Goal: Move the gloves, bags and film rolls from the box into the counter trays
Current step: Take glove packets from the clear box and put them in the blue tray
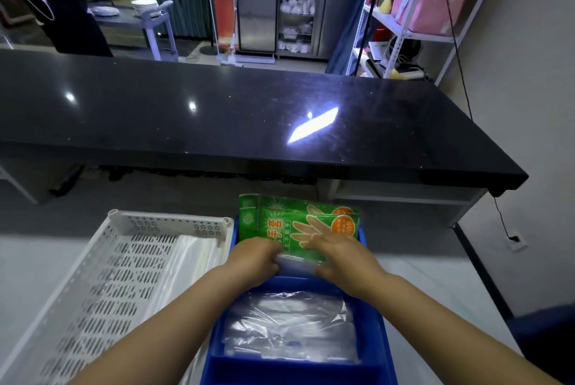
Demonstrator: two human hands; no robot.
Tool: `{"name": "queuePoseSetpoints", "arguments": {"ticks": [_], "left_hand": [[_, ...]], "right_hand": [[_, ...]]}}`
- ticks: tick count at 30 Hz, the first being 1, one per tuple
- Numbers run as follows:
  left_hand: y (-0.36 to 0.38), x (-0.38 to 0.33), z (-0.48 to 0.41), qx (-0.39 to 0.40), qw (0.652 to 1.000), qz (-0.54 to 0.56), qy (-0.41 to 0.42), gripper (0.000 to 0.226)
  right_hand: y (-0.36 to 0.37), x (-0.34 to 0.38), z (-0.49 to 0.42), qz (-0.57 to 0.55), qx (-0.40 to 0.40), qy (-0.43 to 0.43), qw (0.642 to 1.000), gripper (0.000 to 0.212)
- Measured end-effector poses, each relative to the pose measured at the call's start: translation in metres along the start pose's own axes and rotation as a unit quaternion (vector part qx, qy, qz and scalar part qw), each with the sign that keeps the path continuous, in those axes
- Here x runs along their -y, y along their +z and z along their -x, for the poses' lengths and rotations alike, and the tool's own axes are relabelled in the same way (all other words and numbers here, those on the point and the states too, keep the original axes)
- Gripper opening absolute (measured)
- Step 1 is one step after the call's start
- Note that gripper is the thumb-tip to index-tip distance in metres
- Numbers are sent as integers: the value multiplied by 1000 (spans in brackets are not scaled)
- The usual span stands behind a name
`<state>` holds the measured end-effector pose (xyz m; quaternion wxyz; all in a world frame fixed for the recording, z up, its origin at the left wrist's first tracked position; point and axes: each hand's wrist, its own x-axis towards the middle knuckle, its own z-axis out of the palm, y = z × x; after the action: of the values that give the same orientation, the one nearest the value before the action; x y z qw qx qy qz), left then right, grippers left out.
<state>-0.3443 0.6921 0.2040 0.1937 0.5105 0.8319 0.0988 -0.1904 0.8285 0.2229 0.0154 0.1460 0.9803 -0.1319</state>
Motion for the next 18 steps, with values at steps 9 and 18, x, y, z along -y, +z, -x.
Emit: {"name": "queuePoseSetpoints", "arguments": {"ticks": [9, 18], "left_hand": [[-24, 23, 15, -75, 988, -112, 77, 32], [-9, 16, 13, -39, 985, -148, 86, 14]], "right_hand": [[3, 1, 3, 15, -58, -46, 997, 26], [2, -1, 6, 79, -92, -106, 987, 16]]}}
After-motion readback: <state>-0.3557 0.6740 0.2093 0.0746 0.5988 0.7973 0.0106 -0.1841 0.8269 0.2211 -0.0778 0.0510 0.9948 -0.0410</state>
